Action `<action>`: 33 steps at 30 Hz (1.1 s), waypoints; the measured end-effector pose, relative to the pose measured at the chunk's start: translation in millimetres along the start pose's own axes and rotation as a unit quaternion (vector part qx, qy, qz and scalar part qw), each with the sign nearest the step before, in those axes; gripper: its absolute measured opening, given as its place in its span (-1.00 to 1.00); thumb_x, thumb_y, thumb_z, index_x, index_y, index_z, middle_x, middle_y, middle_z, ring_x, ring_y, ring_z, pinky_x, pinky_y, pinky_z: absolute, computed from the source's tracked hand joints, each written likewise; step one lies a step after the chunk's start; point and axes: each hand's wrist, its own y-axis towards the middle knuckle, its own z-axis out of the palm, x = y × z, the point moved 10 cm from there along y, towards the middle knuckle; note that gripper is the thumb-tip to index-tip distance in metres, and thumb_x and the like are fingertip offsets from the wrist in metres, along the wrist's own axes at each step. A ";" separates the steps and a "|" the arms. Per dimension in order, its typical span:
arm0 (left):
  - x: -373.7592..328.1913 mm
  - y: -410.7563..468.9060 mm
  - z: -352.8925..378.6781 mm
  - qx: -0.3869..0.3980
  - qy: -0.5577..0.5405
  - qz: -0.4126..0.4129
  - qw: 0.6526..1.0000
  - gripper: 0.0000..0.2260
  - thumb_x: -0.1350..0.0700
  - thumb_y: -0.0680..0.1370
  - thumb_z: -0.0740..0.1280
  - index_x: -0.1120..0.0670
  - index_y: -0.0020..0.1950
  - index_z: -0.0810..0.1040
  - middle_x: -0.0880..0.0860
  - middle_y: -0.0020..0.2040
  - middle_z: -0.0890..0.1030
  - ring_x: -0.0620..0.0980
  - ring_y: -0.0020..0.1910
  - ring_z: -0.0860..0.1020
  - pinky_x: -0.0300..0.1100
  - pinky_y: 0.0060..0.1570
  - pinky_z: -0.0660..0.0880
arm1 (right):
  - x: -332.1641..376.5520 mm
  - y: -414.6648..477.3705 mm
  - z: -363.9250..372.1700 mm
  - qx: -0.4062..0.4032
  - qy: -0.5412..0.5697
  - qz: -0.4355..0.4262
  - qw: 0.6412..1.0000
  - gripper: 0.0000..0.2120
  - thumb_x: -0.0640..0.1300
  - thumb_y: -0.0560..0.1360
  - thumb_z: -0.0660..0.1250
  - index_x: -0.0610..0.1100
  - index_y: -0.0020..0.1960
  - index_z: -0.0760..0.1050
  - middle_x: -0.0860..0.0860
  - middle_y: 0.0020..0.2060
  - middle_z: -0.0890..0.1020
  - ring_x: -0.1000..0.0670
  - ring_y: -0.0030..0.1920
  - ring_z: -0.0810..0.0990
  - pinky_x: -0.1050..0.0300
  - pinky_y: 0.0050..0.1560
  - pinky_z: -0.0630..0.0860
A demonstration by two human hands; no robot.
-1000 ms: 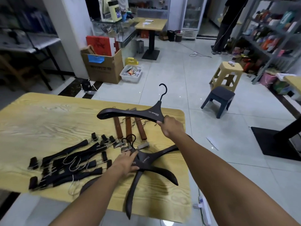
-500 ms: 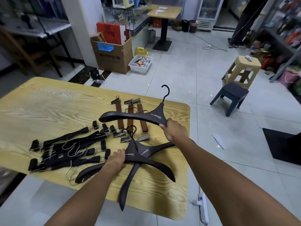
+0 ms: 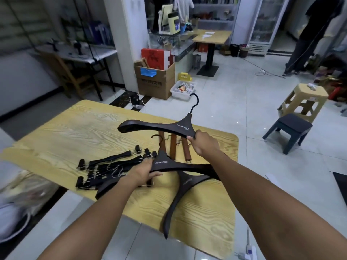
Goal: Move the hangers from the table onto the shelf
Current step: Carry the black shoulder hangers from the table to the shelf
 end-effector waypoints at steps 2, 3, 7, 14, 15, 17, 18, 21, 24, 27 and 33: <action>7.4 -19.2 -28.8 -0.017 0.017 -0.006 1.000 -0.49 -0.13 0.57 0.22 0.20 0.36 0.28 0.18 0.29 0.41 0.14 0.24 0.45 -0.08 0.21 0.40 | 29.0 -7.3 -14.6 -0.007 0.003 -0.024 1.000 -0.58 0.12 0.64 0.05 -0.23 0.17 0.40 -0.17 0.11 0.56 -0.23 0.13 0.54 -0.01 -0.01 0.40; 16.1 -30.4 -42.5 -0.024 0.024 -0.017 0.999 -0.51 -0.11 0.59 0.21 0.20 0.36 0.29 0.19 0.29 0.41 0.15 0.24 0.44 -0.09 0.19 0.38 | 45.4 -11.8 -21.5 -0.009 0.005 -0.039 0.999 -0.58 0.12 0.64 0.05 -0.23 0.16 0.40 -0.18 0.11 0.56 -0.22 0.13 0.53 -0.01 -0.01 0.40; 67.3 -85.3 -94.2 -0.066 0.064 -0.074 0.993 -0.58 -0.16 0.57 0.20 0.18 0.19 0.36 0.16 0.15 0.45 0.15 0.07 0.50 -0.03 0.04 0.44 | 115.4 -30.2 -45.3 -0.011 0.018 -0.097 0.995 -0.58 0.14 0.63 0.05 -0.21 0.13 0.40 -0.16 0.08 0.55 -0.21 0.09 0.53 -0.01 -0.02 0.40; 179.0 -237.1 -171.6 -0.217 0.018 -0.189 0.957 -0.60 -0.18 0.56 0.21 0.16 0.11 0.38 0.11 -0.01 0.54 0.14 0.00 0.54 -0.08 -0.14 0.41 | 277.4 -92.5 -51.3 -0.006 0.034 -0.223 0.974 -0.53 0.16 0.62 0.05 -0.22 0.18 0.43 -0.20 0.15 0.55 -0.23 0.16 0.51 -0.04 0.07 0.42; 195.0 -258.9 -177.0 -0.235 0.012 -0.209 0.949 -0.60 -0.18 0.56 0.22 0.15 0.10 0.39 0.11 0.00 0.56 0.14 0.01 0.55 -0.07 -0.12 0.42 | 298.8 -102.6 -46.3 0.005 0.043 -0.237 0.970 -0.53 0.16 0.62 0.06 -0.22 0.19 0.43 -0.19 0.16 0.54 -0.23 0.18 0.51 -0.02 0.06 0.41; 229.4 -311.4 -183.6 -0.266 0.008 -0.255 0.930 -0.61 -0.19 0.55 0.24 0.14 0.09 0.41 0.12 0.03 0.59 0.15 0.04 0.56 -0.06 -0.08 0.43 | 348.7 -127.7 -29.9 0.032 0.052 -0.276 0.959 -0.54 0.17 0.62 0.06 -0.20 0.19 0.43 -0.18 0.17 0.54 -0.21 0.18 0.51 0.00 0.03 0.40; 246.1 -338.1 -185.0 -0.277 0.009 -0.279 0.920 -0.61 -0.19 0.54 0.24 0.13 0.09 0.41 0.12 0.04 0.59 0.15 0.06 0.55 -0.07 -0.07 0.42 | 374.1 -141.5 -20.5 0.044 0.053 -0.299 0.952 -0.54 0.17 0.62 0.06 -0.20 0.19 0.43 -0.17 0.16 0.54 -0.21 0.17 0.51 0.00 0.02 0.39; 291.8 -407.7 -179.0 -0.287 0.014 -0.340 0.895 -0.60 -0.19 0.54 0.24 0.14 0.10 0.41 0.13 0.08 0.58 0.14 0.08 0.54 -0.07 -0.04 0.43 | 443.1 -186.2 6.1 0.071 0.051 -0.367 0.926 -0.54 0.18 0.62 0.06 -0.19 0.17 0.44 -0.16 0.14 0.54 -0.20 0.14 0.52 0.01 0.03 0.40; 331.5 -472.1 -161.1 -0.268 0.012 -0.417 0.869 -0.59 -0.20 0.55 0.23 0.15 0.11 0.40 0.13 0.09 0.58 0.14 0.09 0.54 -0.07 -0.03 0.44 | 503.4 -227.4 36.1 0.106 0.050 -0.428 0.896 -0.54 0.18 0.60 0.09 -0.18 0.19 0.47 -0.17 0.15 0.56 -0.20 0.15 0.53 0.00 0.06 0.42; 357.2 -524.3 -140.1 -0.265 -0.008 -0.472 0.840 -0.58 -0.20 0.55 0.23 0.13 0.16 0.40 0.11 0.11 0.58 0.12 0.10 0.55 -0.09 -0.06 0.44 | 551.0 -256.1 62.6 0.147 0.048 -0.478 0.865 -0.57 0.18 0.59 0.11 -0.15 0.18 0.47 -0.13 0.14 0.56 -0.17 0.15 0.53 0.03 0.02 0.39; 369.3 -631.6 -69.5 -0.283 -0.089 -0.601 0.742 -0.54 -0.22 0.54 0.23 0.15 0.19 0.40 0.13 0.12 0.60 0.12 0.11 0.56 -0.10 0.01 0.46 | 626.4 -330.8 106.7 0.246 0.049 -0.564 0.787 -0.64 0.16 0.60 0.10 -0.14 -0.02 0.41 -0.06 -0.06 0.51 -0.13 -0.10 0.51 0.10 -0.15 0.33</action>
